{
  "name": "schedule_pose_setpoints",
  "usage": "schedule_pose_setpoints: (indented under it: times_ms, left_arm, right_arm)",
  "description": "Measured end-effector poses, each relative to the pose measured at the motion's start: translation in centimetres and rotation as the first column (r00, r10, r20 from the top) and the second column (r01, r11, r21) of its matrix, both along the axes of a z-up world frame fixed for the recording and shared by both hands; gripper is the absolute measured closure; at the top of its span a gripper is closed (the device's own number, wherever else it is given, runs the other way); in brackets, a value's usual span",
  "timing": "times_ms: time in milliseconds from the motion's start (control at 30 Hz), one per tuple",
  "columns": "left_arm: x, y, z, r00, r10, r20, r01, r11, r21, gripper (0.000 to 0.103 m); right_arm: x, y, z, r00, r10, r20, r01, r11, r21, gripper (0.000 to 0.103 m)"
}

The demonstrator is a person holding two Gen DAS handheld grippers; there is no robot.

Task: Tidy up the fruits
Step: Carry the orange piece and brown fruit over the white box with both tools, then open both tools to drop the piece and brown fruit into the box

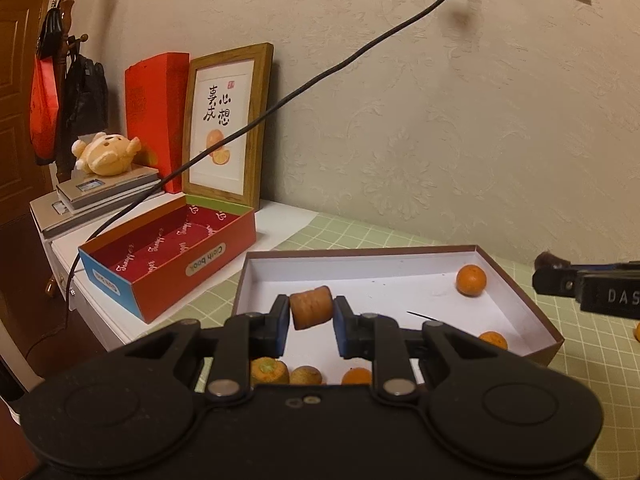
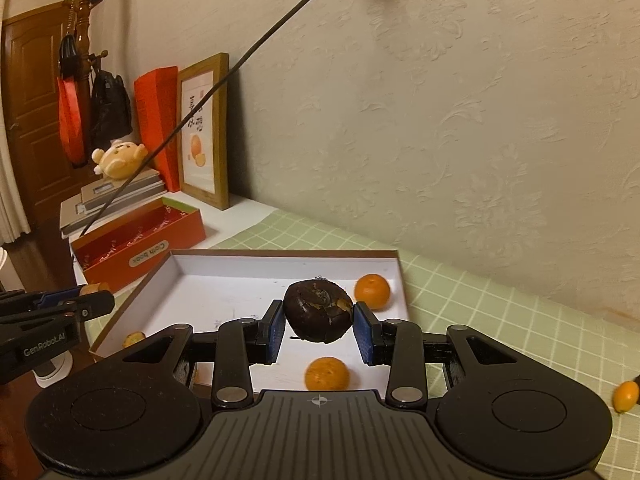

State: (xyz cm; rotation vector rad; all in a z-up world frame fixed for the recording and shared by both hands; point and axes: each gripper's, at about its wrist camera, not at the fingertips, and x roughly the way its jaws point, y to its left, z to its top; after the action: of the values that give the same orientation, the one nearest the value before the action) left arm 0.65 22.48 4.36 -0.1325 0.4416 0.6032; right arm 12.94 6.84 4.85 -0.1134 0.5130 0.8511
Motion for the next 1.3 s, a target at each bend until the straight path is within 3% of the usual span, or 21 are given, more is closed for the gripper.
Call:
schedule_pose_setpoints:
  times_ms: [1000,1067,1100,1133,1167,1233,1300]
  left_arm:
    - [1.1,1.7,-0.8,1.0,0.006,-0.02,-0.006,1.0,-0.012,0.089]
    - [1.4,1.6,-1.0,1.0,0.005,-0.029,-0.005,1.0,-0.008,0.071]
    - [1.5,1.4,-1.2,0.999,0.015,-0.033,-0.015,1.0,0.009,0.037]
    - [1.4,1.1,-1.2,0.999,0.032,-0.023,-0.031,0.999,0.034,0.008]
    - [1.3,0.9,-1.1,0.999,0.035,-0.011,-0.034,0.998,0.06,0.007]
    - [1.1,0.7,-0.8,0.999,0.037,-0.001,-0.036,0.996,0.086,0.009]
    - [1.0,0.9,-0.7,0.999,0.047,0.002,-0.047,0.996,0.08,0.009]
  right_arm:
    - [0.5,2.8,-1.3,0.999,0.02,-0.029,-0.02,1.0,0.001,0.066]
    - [0.6,2.8,-1.3,0.999,0.022,-0.027,-0.021,1.0,0.006,0.066]
    - [0.5,2.8,-1.3,1.0,0.019,-0.006,-0.019,1.0,0.014,0.064]
    - [0.5,2.9,-1.3,1.0,0.003,0.017,-0.003,1.0,0.011,0.032]
    - [0.4,2.7,-1.2,0.999,-0.034,0.042,0.033,0.999,0.017,0.0]
    - [0.2,1.8,-0.9,0.995,-0.047,0.082,0.041,0.996,0.081,0.0]
    - [0.5,1.5,-0.7,0.994,-0.069,0.08,0.062,0.995,0.081,0.0]
